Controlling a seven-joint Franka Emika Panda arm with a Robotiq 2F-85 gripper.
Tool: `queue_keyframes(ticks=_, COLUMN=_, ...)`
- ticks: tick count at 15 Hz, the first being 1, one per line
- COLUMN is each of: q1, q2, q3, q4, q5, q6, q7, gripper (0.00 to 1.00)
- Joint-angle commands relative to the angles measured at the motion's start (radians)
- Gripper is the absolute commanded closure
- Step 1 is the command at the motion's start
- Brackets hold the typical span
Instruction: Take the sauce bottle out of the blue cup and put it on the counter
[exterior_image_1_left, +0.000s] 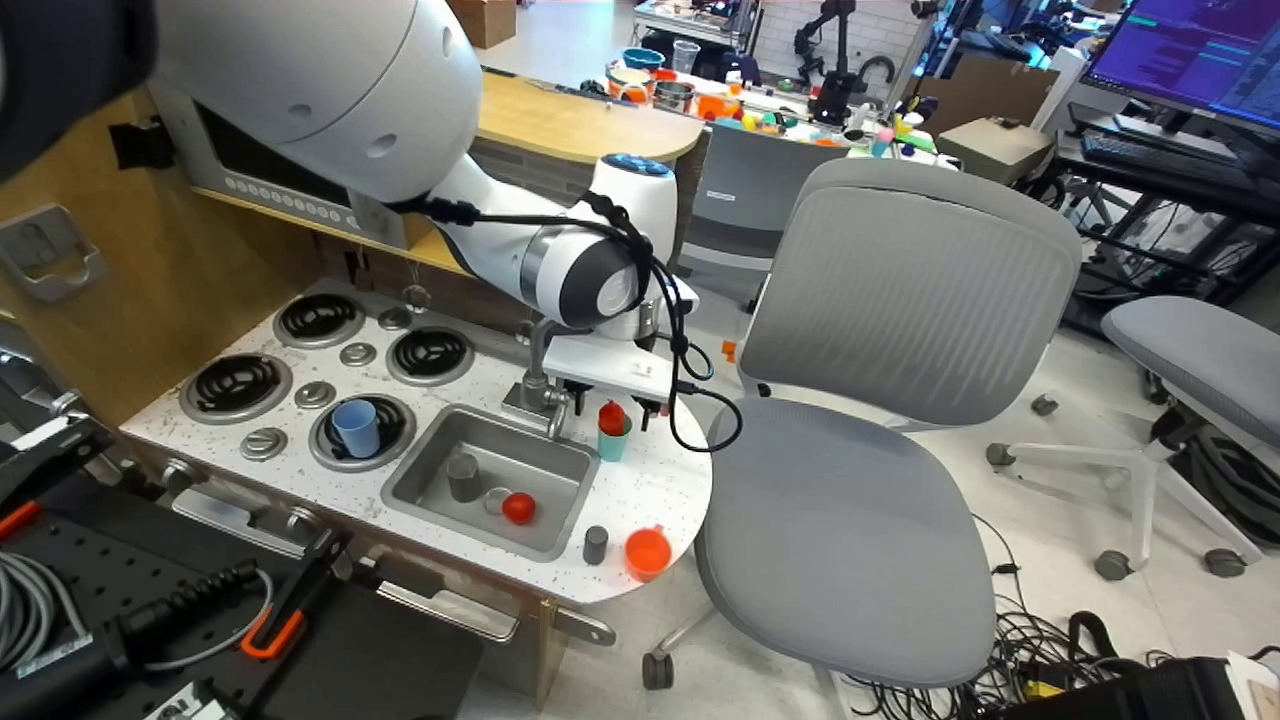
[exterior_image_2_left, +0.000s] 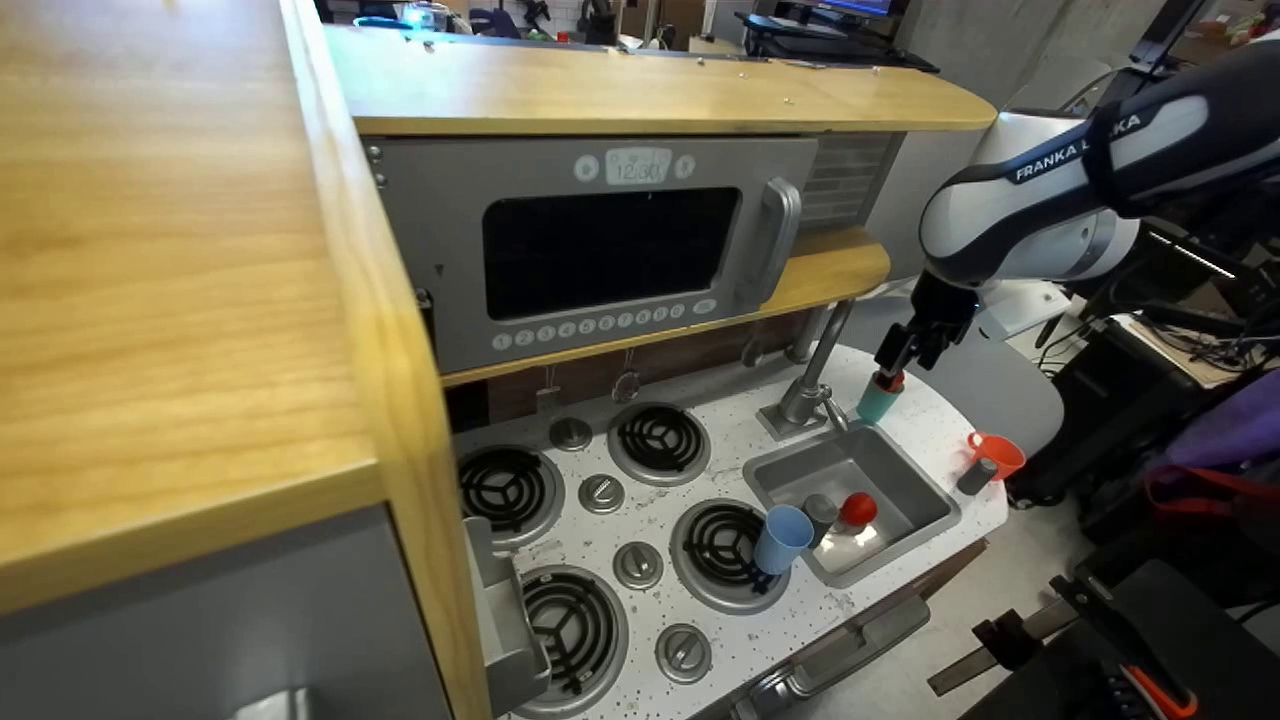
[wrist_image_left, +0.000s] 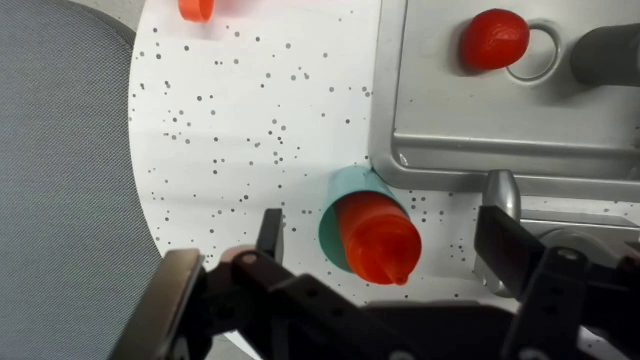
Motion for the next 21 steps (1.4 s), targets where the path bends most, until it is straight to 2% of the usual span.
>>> queue_keyframes(ticks=1, q1=0.011, q2=0.035, q3=0.014, q4=0.069, q5=-0.002, q6=-0.03, q7=0.031, gripper=0.03)
queue_keyframes(ticks=4, q1=-0.008, q2=0.013, q3=0.041, q4=0.022, q5=0.019, q6=0.017, q7=0.015, gripper=0.0)
queue_keyframes(ticks=6, q1=-0.015, q2=0.008, q3=0.056, q4=0.012, q5=0.029, q6=0.024, q7=0.015, gripper=0.04)
queue_keyframes(ticks=9, q1=-0.026, q2=0.015, q3=0.063, q4=0.028, q5=0.049, q6=0.026, q7=0.015, gripper=0.35)
queue_keyframes(ticks=11, q1=-0.03, q2=0.019, q3=0.06, q4=0.038, q5=0.057, q6=0.028, q7=0.016, gripper=0.51)
queue_keyframes(ticks=16, q1=-0.043, q2=0.0, q3=0.047, q4=0.036, q5=0.049, q6=0.051, q7=0.012, gripper=0.87)
queue_keyframes(ticks=21, q1=-0.08, q2=-0.084, q3=0.058, q4=-0.074, q5=0.069, q6=0.08, q7=0.016, gripper=0.87)
